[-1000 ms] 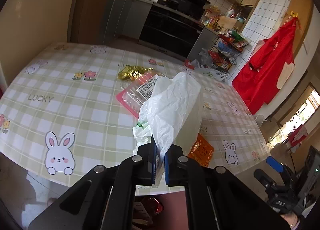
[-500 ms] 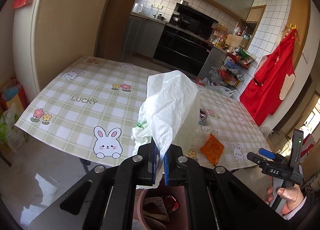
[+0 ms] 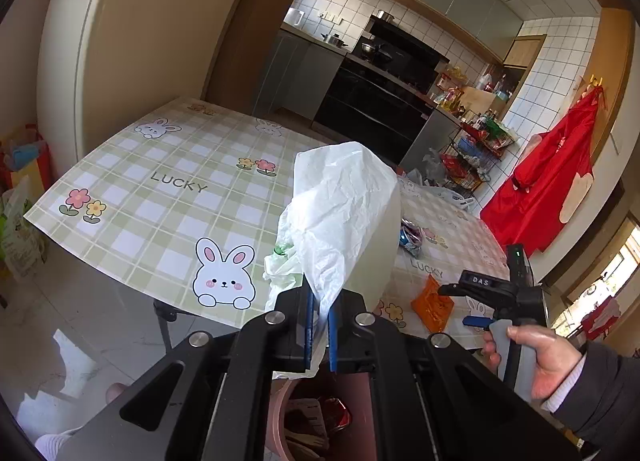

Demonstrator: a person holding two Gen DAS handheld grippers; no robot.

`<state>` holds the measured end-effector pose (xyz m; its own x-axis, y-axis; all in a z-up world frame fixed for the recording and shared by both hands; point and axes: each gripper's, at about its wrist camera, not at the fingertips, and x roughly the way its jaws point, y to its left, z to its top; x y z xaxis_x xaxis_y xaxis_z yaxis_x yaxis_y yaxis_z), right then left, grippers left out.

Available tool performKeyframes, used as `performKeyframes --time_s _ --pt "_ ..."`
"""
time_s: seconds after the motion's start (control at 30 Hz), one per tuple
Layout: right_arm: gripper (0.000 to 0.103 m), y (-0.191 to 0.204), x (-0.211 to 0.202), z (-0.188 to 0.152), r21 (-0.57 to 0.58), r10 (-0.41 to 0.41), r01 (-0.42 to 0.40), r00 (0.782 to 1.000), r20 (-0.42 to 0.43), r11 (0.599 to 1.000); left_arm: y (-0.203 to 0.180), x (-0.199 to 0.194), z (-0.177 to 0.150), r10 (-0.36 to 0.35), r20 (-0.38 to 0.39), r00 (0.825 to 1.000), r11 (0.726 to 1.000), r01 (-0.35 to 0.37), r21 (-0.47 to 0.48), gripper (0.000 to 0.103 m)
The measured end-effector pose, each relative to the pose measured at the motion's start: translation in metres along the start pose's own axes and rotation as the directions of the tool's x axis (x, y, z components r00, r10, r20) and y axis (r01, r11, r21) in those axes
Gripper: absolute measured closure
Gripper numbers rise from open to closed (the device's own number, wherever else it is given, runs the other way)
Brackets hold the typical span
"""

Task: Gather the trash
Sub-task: 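Grasp the orange snack packet with the right tool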

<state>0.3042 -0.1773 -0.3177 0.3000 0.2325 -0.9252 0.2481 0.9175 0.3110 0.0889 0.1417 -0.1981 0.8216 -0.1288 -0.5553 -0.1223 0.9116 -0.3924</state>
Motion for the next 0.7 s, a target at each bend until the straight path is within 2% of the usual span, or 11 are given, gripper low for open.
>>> performKeyframes --time_s 0.07,0.27,0.33,0.47,0.53,0.57,0.63,0.7 --pt "0.005 0.007 0.009 0.007 0.026 -0.057 0.057 0.998 0.000 0.998 0.003 0.002 -0.002 0.005 0.001 1.000 1.000 -0.005 0.004 0.097" --pt "0.005 0.036 0.026 0.009 -0.040 -0.218 0.218 0.976 0.007 0.975 0.014 0.004 -0.008 0.005 -0.009 1.000 1.000 -0.005 -0.024 0.097" --pt "0.005 0.042 0.029 0.006 -0.061 -0.248 0.249 0.969 0.017 0.967 0.018 0.005 -0.010 0.007 -0.014 1.000 0.999 -0.007 -0.034 0.097" --pt "0.007 0.047 0.029 0.001 -0.113 -0.237 0.239 0.971 0.031 0.965 0.022 0.005 -0.013 0.007 -0.022 1.000 0.999 -0.008 -0.044 0.097" --pt "0.013 0.046 0.024 -0.003 -0.133 -0.222 0.225 0.974 0.036 0.965 0.022 0.005 -0.013 0.006 -0.021 1.000 0.999 -0.007 -0.044 0.097" --pt "0.021 0.045 0.021 -0.005 -0.142 -0.212 0.215 0.976 0.041 0.966 0.023 0.005 -0.013 0.006 -0.021 1.000 0.999 -0.007 -0.046 0.097" --pt "0.030 0.041 0.011 -0.011 -0.158 -0.151 0.156 0.987 0.047 0.975 0.024 0.006 -0.014 0.003 -0.021 1.000 0.999 -0.004 -0.049 0.097" --pt "0.050 0.042 0.004 -0.017 -0.192 -0.108 0.115 0.993 0.050 0.975 0.023 0.005 -0.014 -0.001 -0.021 1.000 0.999 0.000 -0.049 0.097"
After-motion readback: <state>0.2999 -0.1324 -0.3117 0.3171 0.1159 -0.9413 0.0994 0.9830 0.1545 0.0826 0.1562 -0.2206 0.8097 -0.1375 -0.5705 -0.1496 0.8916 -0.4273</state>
